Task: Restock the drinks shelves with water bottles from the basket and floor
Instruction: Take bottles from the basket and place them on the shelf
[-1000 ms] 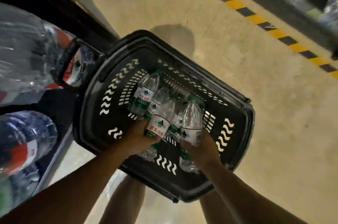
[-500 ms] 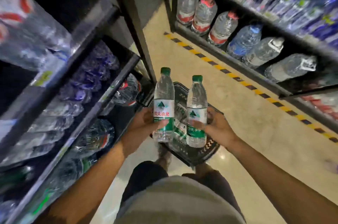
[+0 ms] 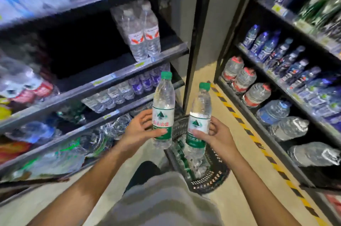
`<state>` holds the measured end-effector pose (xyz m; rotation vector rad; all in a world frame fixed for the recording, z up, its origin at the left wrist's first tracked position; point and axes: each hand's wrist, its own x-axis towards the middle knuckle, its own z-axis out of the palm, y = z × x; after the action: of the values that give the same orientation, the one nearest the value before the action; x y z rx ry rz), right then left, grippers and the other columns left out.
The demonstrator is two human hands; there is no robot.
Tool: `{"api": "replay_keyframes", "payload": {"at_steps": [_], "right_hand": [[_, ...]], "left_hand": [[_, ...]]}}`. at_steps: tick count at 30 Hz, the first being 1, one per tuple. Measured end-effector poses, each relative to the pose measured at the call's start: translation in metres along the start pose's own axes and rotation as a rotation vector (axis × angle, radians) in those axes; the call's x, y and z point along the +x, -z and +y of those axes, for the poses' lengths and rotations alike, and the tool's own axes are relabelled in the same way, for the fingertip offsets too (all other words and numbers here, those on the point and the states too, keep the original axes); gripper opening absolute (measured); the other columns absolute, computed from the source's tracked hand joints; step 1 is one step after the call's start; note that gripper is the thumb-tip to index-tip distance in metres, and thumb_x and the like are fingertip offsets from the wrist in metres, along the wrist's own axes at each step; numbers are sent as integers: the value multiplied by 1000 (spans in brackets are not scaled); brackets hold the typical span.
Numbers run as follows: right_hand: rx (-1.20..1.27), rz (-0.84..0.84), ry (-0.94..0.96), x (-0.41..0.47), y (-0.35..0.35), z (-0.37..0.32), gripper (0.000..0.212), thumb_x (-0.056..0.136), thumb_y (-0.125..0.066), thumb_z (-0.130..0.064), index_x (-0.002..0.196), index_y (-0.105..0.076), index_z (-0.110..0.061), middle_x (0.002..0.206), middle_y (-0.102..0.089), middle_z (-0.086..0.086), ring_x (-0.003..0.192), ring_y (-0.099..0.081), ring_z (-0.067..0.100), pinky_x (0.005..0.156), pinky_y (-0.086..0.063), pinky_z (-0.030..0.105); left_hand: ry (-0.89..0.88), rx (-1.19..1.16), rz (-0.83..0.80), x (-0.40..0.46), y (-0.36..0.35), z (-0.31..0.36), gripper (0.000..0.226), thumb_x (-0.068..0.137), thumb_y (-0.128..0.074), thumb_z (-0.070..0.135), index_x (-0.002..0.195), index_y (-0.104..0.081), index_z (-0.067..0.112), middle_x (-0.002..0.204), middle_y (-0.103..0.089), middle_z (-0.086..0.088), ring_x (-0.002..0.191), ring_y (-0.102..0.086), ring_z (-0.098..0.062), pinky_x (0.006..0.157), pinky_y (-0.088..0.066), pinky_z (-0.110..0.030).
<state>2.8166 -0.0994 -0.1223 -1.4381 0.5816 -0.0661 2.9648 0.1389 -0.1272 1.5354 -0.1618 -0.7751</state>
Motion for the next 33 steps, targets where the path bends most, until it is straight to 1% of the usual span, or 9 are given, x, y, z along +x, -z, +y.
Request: {"api": "replay_keyframes", "payload": {"at_steps": [3, 7, 11, 17, 21, 24, 26, 30, 33], "right_hand": [[-3, -162, 25, -4, -13, -17, 69, 68, -90, -22, 130, -61, -20, 113, -77, -7, 102, -75, 14, 77, -59, 20], [16, -306, 75, 0, -49, -41, 67, 63, -89, -19, 125, -62, -21, 111, -78, -3, 102, -75, 18, 77, -60, 23], [24, -409, 106, -3, -92, -56, 66, 60, -90, -18, 121, -63, -23, 111, -78, -4, 100, -76, 17, 76, -59, 22], [-57, -521, 156, -5, -153, -73, 64, 63, -94, -16, 120, -68, -29, 113, -78, -7, 102, -75, 17, 80, -61, 26], [-127, -551, 199, 3, -192, -77, 58, 63, -95, -12, 112, -74, -35, 110, -79, -3, 101, -75, 14, 81, -60, 26], [-188, -554, 243, 11, -219, -80, 56, 63, -96, -8, 111, -76, -31, 109, -78, -6, 101, -74, 9, 77, -56, 16], [-207, -553, 270, 20, -235, -79, 60, 63, -95, -5, 116, -74, -23, 114, -77, -3, 108, -73, 15, 82, -58, 20], [-239, -526, 292, 31, -261, -80, 66, 61, -98, -13, 121, -71, -21, 117, -76, 0, 111, -72, 19, 93, -59, 34], [-217, -460, 290, 33, -271, -81, 71, 59, -98, -19, 123, -70, -19, 117, -76, 0, 110, -73, 20, 90, -60, 33]], "left_hand": [[-30, 39, 114, -40, 5, 11, 87, 49, -100, 24, 125, -60, 15, 123, -72, -2, 115, -69, -21, 95, -57, -38], [-88, 43, 296, -87, 24, 22, 78, 49, -97, 17, 119, -63, 15, 111, -76, 5, 103, -73, -12, 81, -57, -21], [-153, -2, 425, -128, 46, 22, 80, 49, -97, 15, 121, -63, 20, 116, -75, -1, 106, -73, -17, 80, -59, -25], [-196, -52, 519, -163, 89, 27, 85, 52, -96, 20, 129, -59, 26, 122, -74, 4, 115, -70, -16, 88, -59, -27], [-241, -50, 547, -169, 124, 26, 82, 60, -95, 22, 133, -58, 17, 126, -72, -5, 119, -68, -24, 96, -57, -38], [-247, -44, 564, -166, 151, 27, 80, 61, -96, 18, 131, -57, 25, 125, -72, 4, 115, -69, -14, 88, -59, -26], [-250, -38, 563, -162, 168, 31, 81, 59, -97, 16, 128, -57, 30, 121, -72, 12, 112, -69, -8, 83, -58, -18], [-264, -21, 506, -150, 198, 38, 77, 61, -94, 12, 127, -57, 26, 119, -72, 9, 110, -70, -11, 82, -58, -21], [-283, 16, 460, -140, 213, 46, 82, 59, -95, 19, 130, -55, 24, 117, -70, 15, 110, -69, -7, 86, -58, -23]]}}
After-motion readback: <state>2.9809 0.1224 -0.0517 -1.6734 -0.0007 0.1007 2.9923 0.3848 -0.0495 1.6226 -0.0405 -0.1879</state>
